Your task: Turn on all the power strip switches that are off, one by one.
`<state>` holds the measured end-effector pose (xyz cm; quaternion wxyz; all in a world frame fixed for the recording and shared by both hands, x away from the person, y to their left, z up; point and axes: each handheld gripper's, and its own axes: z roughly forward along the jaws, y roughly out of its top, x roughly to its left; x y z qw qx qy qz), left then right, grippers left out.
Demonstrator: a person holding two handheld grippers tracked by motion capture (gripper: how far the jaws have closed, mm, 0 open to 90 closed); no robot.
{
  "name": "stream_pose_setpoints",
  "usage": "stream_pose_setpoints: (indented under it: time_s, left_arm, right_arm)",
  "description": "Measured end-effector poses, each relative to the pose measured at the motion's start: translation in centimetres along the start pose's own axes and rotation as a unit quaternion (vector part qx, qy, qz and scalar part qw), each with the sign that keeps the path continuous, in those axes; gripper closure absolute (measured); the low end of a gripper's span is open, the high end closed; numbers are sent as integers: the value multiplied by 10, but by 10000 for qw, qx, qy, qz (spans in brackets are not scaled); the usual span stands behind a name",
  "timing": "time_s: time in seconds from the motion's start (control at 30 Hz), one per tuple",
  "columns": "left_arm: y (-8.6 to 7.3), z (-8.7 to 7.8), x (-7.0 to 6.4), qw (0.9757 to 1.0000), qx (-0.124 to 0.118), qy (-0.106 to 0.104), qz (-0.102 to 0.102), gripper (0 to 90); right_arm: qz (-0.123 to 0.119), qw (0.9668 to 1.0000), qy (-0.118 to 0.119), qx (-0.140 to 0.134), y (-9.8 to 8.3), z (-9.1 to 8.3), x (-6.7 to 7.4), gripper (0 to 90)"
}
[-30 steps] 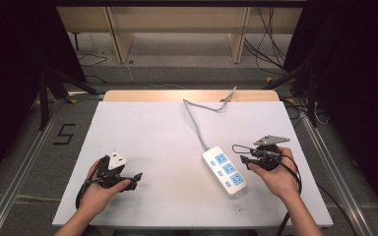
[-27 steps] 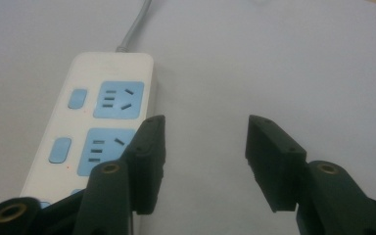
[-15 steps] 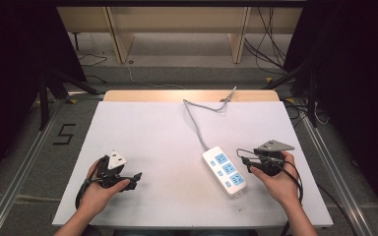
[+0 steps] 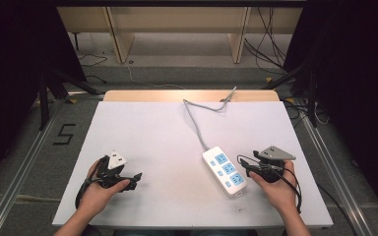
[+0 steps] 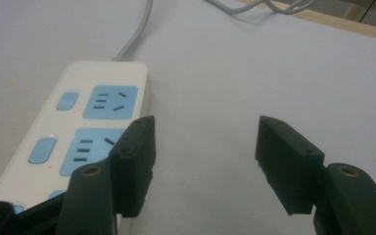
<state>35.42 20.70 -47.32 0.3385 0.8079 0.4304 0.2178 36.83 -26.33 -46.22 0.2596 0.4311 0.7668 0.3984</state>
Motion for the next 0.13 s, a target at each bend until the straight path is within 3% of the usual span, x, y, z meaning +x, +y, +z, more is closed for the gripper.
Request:
stream_pose_setpoints:
  time_s: [0.13]
  left_arm:
    - [-1,4,2,9999,37,-37,-116,154]
  right_arm:
    - [29,9999,-82,-114,0,-2,-1,401]
